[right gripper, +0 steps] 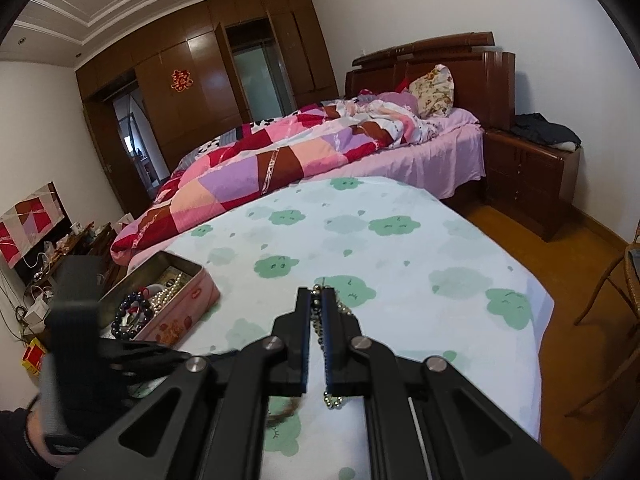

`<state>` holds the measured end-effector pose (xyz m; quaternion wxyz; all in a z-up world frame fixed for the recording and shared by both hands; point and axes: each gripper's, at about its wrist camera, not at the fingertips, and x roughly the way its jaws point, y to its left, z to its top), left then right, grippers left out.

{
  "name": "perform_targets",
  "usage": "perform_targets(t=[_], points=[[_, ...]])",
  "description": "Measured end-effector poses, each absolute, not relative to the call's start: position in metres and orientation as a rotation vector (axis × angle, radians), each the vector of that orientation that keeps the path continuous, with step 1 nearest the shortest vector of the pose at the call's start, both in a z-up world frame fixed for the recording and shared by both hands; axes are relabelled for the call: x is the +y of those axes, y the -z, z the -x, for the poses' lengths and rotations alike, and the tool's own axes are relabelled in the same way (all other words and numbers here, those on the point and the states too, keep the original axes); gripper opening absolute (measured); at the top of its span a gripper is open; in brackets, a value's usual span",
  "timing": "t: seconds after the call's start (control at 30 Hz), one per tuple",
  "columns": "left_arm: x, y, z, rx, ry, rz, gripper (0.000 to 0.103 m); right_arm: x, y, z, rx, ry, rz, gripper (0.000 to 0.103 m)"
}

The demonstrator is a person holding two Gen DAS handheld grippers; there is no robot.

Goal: Organize jewelry
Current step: 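Grasp the brown bead bracelet with the left gripper while the right gripper holds the gold chain, then carry the brown bracelet with the left gripper while the right gripper carries the gold chain over the tin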

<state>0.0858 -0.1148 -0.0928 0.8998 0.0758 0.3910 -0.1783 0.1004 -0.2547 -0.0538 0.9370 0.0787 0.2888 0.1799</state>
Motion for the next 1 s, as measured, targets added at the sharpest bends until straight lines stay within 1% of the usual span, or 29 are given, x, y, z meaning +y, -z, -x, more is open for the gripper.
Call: perform_targets(t=[0.17,0.37,0.7,1.0], points=[[-0.093,0.064,-0.069,0.725,0.335,-0.131,0.007,-0.251,0.053,-0.1,0.591,-0.378,-0.152,0.008],[-0.073,0.044,-0.057,0.673,0.308,-0.091,0.007,-0.237,0.044,-0.09,0.577,-0.412,-0.129,0.007],[-0.037,0.021,-0.049,0.622,0.252,-0.033,0.007,-0.201,0.028,-0.078,0.549,-0.481,-0.097,0.007],[0.002,0.011,-0.05,0.604,0.176,0.023,0.007,-0.157,0.01,-0.079,0.534,-0.576,-0.026,0.007]])
